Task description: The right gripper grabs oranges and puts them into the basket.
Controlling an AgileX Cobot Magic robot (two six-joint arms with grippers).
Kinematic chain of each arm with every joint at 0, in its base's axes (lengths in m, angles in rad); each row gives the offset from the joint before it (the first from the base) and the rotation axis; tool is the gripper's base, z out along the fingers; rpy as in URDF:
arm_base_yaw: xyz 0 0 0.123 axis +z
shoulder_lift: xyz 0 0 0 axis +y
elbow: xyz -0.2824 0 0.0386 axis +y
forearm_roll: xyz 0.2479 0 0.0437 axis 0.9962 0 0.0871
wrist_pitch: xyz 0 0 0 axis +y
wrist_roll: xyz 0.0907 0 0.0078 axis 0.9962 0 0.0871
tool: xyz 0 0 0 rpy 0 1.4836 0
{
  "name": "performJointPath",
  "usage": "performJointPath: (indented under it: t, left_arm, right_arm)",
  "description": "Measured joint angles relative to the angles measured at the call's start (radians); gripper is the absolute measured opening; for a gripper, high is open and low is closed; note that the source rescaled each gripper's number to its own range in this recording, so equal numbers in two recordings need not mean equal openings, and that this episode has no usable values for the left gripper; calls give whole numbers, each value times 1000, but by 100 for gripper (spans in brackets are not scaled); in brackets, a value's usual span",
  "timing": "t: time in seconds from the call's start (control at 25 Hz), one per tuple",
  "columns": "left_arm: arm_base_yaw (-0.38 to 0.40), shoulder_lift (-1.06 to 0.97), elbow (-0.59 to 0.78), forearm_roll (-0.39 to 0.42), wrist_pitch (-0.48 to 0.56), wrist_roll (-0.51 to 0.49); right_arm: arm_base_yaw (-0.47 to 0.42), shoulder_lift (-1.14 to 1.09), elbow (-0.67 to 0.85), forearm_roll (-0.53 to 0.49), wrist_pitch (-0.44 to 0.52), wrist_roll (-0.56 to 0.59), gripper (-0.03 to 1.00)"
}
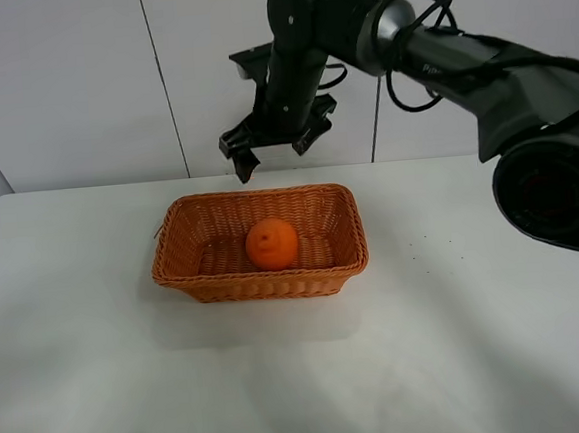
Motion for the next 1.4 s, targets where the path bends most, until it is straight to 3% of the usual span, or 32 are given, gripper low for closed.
performJointPath:
  t: [0.16,0.56,0.68,1.08,1.28,1.4]
  left_arm:
    - [0,0,0,0,0,0]
    - [0,0,0,0,0,0]
    - [0,0,0,0,0,0]
    - [0,0,0,0,0,0]
    - [0,0,0,0,0,0]
    - [0,0,0,0,0,0]
  right_arm:
    - [-92,-9,-3,-2,9,0,100]
    - [-438,-7,-3,-17,10,-15,100]
    - [-492,-8,-3,-16,11,-15,100]
    - [-507,-114,119,-10,11,-19,100]
    - [-507,-315,340,6,10,-19,100]
    - [-507,-492,547,11,10,-19,100]
